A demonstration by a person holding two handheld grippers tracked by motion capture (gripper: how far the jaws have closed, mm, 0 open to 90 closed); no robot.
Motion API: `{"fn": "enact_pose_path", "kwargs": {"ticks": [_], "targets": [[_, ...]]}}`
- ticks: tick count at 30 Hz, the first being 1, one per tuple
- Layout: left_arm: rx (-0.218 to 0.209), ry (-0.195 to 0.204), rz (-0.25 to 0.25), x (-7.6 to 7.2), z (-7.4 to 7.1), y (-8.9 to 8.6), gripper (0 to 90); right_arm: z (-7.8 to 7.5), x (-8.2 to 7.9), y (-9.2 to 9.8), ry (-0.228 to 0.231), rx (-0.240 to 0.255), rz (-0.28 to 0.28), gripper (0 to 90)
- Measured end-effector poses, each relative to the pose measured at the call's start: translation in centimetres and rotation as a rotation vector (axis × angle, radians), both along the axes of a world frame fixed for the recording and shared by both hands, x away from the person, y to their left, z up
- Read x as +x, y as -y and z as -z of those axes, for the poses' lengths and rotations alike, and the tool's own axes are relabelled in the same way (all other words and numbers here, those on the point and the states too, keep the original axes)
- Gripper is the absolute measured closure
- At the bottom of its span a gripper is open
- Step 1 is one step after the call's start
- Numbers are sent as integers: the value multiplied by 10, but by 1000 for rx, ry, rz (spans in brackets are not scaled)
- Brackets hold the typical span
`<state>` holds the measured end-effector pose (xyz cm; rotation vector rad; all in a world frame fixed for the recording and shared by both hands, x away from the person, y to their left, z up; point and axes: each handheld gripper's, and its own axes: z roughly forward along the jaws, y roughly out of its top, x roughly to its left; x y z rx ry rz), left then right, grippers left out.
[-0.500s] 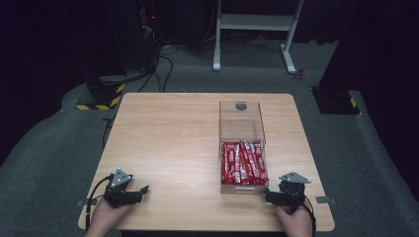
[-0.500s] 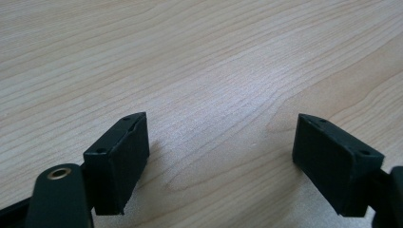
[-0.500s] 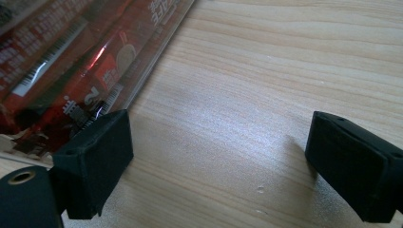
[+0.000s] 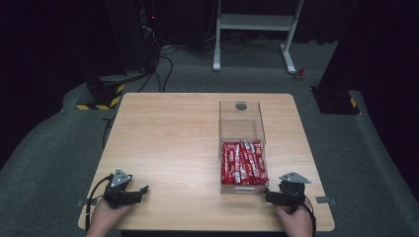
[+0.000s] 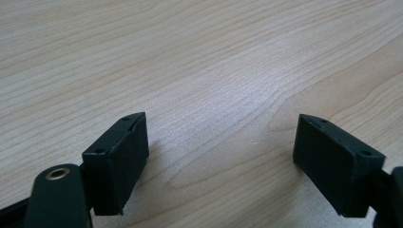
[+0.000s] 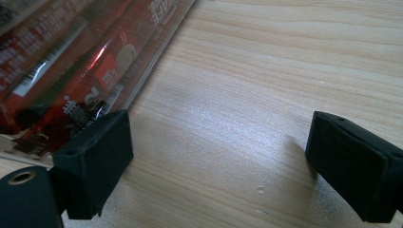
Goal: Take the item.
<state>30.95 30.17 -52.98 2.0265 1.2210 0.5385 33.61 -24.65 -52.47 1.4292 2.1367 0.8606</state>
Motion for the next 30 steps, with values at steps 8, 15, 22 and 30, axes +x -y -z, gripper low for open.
{"fn": "enact_pose_path", "kwargs": {"ticks": [8, 15, 22, 30], "targets": [[6, -8, 3, 0, 0, 1, 157, 0, 0, 0, 0, 0, 0, 84], [14, -19, -5, 2, -1, 0, 136, 0, 0, 0, 0, 0, 0, 83], [14, -14, -18, 3, -3, -1, 81, 0, 0, 0, 0, 0, 0, 83], [-11, -2, 20, 0, -8, 8, 75, 0, 0, 0, 0, 0, 0, 83]]}}
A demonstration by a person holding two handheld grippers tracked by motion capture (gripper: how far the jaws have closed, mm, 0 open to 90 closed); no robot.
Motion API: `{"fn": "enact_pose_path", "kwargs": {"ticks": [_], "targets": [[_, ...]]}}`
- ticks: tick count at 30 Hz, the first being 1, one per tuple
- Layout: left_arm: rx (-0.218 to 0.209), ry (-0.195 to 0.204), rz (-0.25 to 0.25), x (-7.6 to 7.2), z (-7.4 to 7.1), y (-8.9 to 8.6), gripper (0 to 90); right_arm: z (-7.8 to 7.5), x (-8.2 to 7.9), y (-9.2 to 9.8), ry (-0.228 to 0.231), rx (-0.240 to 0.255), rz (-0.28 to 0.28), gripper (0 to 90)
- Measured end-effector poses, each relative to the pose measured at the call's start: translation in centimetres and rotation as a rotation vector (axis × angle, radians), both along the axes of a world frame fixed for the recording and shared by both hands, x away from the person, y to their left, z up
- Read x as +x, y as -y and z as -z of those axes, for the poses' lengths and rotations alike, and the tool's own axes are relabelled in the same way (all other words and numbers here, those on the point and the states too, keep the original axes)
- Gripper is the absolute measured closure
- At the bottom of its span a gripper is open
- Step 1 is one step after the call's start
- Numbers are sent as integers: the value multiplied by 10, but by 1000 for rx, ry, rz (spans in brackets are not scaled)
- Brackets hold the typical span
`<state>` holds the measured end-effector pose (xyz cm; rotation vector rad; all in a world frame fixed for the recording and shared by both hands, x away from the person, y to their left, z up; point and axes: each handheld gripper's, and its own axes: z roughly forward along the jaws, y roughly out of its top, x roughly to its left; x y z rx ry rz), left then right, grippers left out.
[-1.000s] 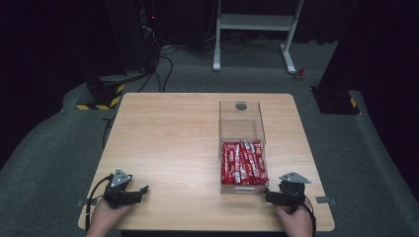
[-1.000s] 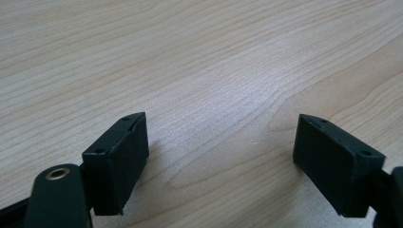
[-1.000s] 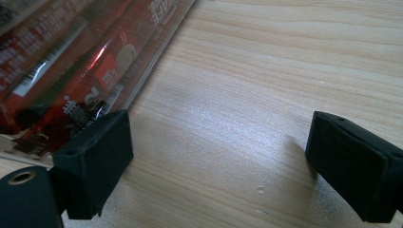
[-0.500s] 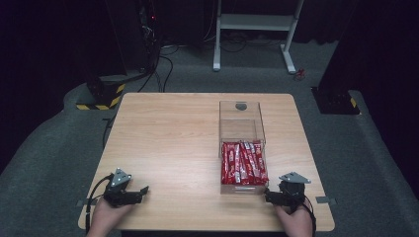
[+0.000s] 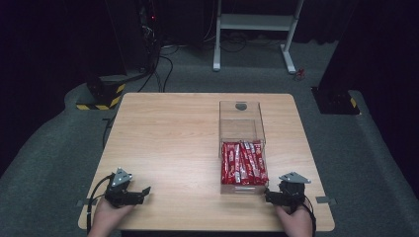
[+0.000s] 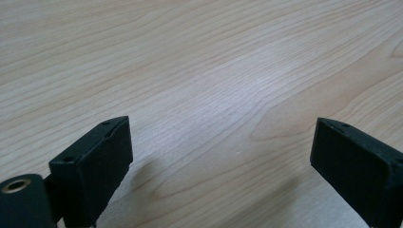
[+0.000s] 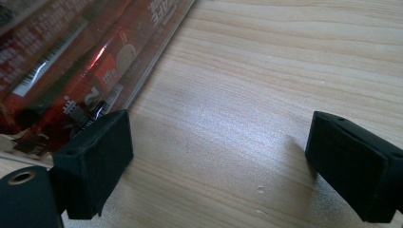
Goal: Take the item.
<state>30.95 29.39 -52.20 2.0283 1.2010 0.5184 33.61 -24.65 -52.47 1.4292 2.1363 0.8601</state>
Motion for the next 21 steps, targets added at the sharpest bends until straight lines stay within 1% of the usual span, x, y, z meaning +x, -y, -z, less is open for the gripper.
{"fn": "enact_pose_path", "kwargs": {"ticks": [1, 7, 11, 14, 17, 19, 21], "targets": [[-2, 8, 2, 0, -1, 1, 75, 0, 0, 0, 0, 0, 0, 83], [-22, 21, 16, -2, -6, 8, 84, 0, 0, 0, 0, 0, 0, 83], [-42, 23, 34, -3, -8, 12, 86, 0, 0, 0, 0, 0, 0, 83], [-51, 33, 46, -4, -9, 16, 87, 0, 0, 0, 0, 0, 0, 83], [-66, 34, 53, -5, -11, 20, 91, 0, 0, 0, 0, 0, 0, 83], [-63, 34, 62, -5, -12, 23, 93, 0, 0, 0, 0, 0, 0, 83], [-71, 32, 65, -5, -12, 26, 93, 0, 0, 0, 0, 0, 0, 83]]}}
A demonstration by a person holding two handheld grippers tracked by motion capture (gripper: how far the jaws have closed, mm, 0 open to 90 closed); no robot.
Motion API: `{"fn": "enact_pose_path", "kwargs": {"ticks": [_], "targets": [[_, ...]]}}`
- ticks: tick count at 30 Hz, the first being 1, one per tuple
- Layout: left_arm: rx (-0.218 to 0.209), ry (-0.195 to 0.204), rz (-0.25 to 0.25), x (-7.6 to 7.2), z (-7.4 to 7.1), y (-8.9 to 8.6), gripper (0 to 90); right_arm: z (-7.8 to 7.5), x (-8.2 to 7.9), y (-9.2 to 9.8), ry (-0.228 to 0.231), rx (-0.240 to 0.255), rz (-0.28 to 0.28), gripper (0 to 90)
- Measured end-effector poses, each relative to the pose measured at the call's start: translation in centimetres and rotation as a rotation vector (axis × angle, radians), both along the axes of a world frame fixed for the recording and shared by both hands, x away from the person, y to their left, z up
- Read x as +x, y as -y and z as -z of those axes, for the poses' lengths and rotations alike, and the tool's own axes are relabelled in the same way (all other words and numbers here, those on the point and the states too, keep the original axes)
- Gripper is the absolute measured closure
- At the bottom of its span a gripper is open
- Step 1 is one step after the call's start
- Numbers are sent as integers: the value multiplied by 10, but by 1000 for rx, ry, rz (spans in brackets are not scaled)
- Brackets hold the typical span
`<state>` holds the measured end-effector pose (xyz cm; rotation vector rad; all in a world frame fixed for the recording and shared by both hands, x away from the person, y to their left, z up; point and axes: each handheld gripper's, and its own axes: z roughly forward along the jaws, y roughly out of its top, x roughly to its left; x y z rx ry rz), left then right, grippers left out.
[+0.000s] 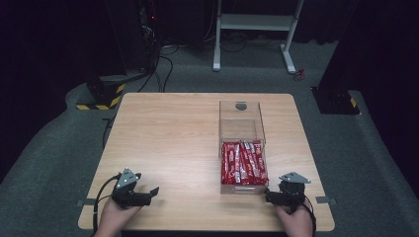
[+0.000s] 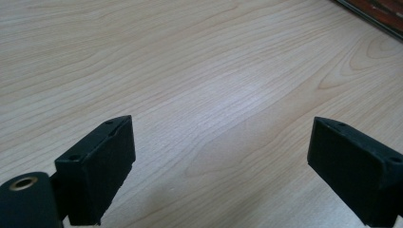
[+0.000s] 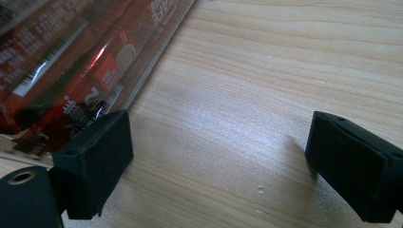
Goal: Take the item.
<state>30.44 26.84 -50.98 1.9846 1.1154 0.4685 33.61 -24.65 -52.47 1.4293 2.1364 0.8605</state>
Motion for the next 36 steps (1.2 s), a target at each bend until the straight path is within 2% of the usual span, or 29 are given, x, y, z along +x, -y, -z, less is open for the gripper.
{"fn": "enact_pose_path", "kwargs": {"ticks": [19, 25, 36], "targets": [[7, 27, 62, 0, -4, 27, 94, 0, 0, 0, 0, 0, 0, 83], [-18, 34, 77, -1, -8, 34, 101, 0, 0, 0, 0, 0, 0, 84], [-30, 33, 115, 2, -9, 53, 101, 0, 0, 0, 0, 0, 0, 83]]}}
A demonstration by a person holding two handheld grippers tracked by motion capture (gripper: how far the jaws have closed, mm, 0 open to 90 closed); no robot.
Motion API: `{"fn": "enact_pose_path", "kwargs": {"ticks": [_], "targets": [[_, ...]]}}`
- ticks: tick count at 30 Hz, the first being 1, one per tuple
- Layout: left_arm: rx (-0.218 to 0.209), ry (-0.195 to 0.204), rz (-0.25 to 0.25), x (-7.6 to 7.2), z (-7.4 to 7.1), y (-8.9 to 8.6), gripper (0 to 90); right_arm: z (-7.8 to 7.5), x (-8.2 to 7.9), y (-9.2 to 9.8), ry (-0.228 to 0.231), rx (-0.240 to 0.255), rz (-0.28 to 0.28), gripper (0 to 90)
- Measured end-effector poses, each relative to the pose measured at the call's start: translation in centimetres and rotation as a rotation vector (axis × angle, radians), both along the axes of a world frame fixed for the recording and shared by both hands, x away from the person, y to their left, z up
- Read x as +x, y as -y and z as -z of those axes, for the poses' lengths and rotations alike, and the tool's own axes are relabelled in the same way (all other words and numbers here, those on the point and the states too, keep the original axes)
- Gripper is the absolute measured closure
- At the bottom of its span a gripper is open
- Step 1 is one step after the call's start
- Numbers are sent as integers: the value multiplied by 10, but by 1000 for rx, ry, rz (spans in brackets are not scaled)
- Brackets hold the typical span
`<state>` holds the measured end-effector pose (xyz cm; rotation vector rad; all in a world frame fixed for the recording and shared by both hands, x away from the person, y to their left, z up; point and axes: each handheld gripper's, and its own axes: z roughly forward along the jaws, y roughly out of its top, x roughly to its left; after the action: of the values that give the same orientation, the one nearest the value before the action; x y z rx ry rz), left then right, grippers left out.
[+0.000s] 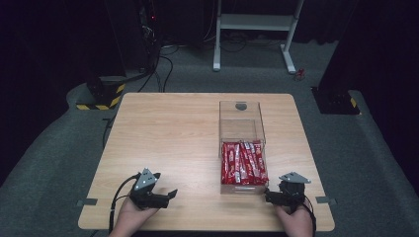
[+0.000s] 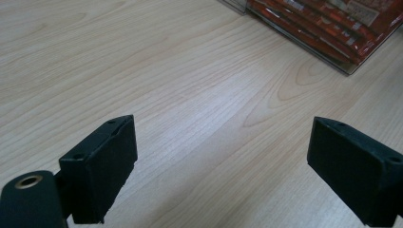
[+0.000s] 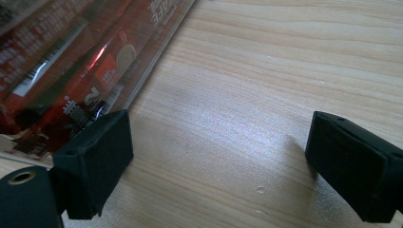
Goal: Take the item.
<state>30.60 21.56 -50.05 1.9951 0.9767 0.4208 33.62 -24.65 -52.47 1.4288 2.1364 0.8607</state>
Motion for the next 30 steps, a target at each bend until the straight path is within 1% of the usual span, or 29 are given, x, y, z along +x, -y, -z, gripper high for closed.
{"fn": "enact_pose_path", "kwargs": {"ticks": [1, 2, 3, 5, 6, 9, 13, 15, 18, 24, 30], "targets": [[6, 4, 5, 0, 0, 1, 101, 0, 0, 0, 0, 0, 0, 83], [-3, 0, 6, 0, 0, 3, 101, 0, 0, 0, 0, 0, 0, 84], [0, 6, 9, 0, -1, 4, 101, 0, 0, 0, 0, 0, 0, 84], [-4, 5, 14, 0, -2, 6, 103, 0, 0, 0, 0, 0, 0, 84], [-13, 9, 13, 0, -2, 8, 105, 0, 0, 0, 0, 0, 0, 84], [-20, 19, 19, 0, -4, 11, 110, 0, 0, 0, 0, 0, 0, 84], [-38, 23, 29, -1, -7, 16, 117, 0, 0, 0, 0, 0, -1, 84], [-40, 27, 33, -1, -8, 18, 120, 0, 0, 0, 0, 0, -1, 84], [-54, 37, 38, -2, -11, 22, 128, 0, 0, 0, 0, 0, -1, 84], [-64, 63, 62, -4, -21, 32, 133, 0, 0, 0, 0, 0, -1, 84], [-74, 74, 89, -4, -28, 45, 134, 0, 0, 0, 0, 0, -1, 84]]}}
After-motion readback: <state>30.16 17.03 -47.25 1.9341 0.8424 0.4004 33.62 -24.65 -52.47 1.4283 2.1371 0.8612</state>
